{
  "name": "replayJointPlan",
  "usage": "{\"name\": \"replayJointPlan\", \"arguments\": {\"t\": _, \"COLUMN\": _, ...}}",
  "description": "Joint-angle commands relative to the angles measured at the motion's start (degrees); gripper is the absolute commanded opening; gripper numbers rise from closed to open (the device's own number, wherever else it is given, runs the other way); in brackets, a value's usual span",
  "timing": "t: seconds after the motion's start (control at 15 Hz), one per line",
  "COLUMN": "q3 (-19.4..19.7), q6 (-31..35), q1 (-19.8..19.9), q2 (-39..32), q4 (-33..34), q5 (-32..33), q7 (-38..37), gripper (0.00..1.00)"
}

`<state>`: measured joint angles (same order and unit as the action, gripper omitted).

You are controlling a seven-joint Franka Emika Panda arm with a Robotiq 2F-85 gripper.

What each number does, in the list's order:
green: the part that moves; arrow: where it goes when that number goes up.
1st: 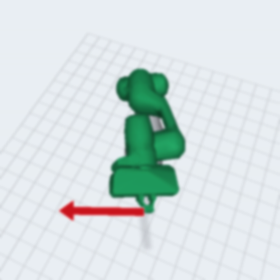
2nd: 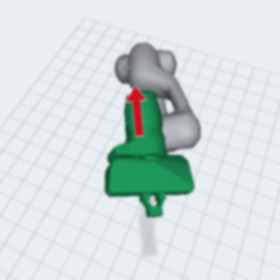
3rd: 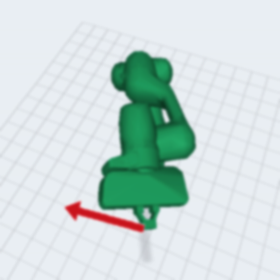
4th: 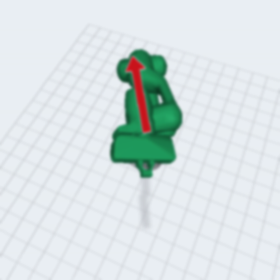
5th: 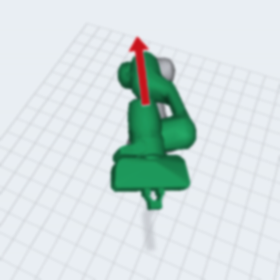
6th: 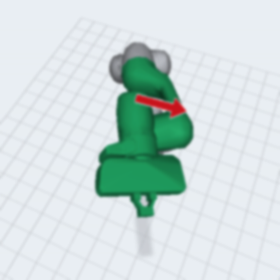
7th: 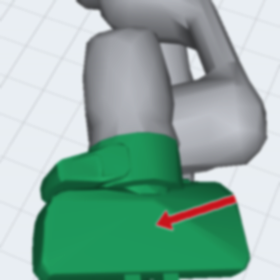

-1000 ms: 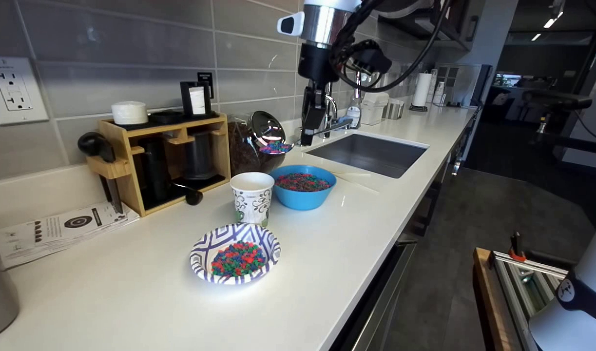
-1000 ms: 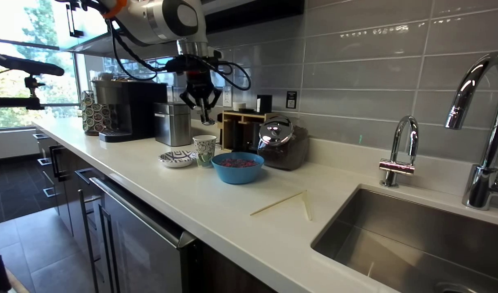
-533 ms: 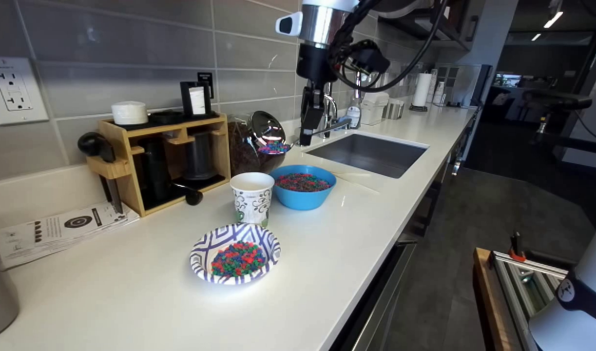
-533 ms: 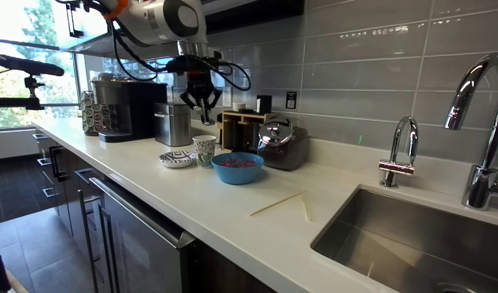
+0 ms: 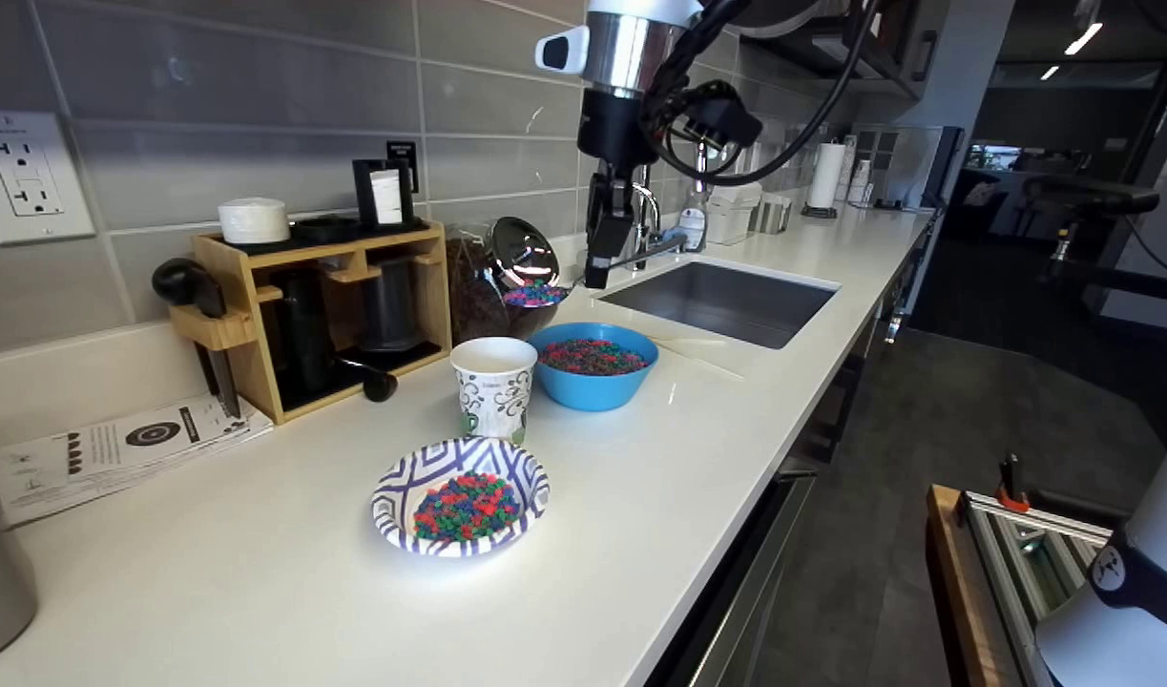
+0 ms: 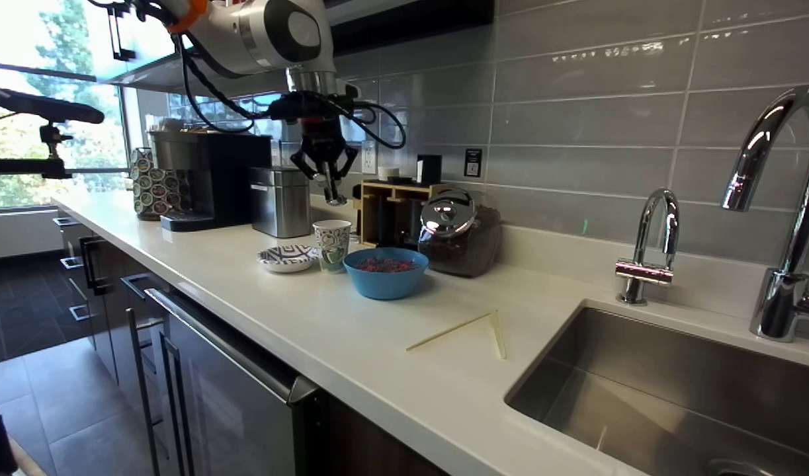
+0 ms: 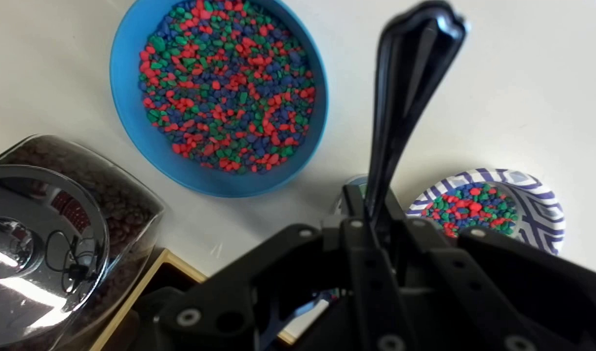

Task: Move some of the contents in the bowl and put it in the cup using a spoon

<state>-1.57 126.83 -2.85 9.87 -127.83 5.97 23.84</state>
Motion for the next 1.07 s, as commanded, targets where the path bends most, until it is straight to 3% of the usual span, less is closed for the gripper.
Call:
{"name": "replayJointPlan", "arguments": {"t": 0.0, "q3": -0.57, "q6": -1.72, "q1": -0.59, "q2": -1.75, "q4": 1.71, "q5": 2.37, "q7": -0.82, "gripper": 0.02}}
{"name": "replayJointPlan", "arguments": {"t": 1.0, "q3": -2.02, "q6": -5.98, "q1": -0.90, "q2": -7.86, "q4": 7.75, "q5": 7.14, "q7": -2.44, "gripper": 0.02}}
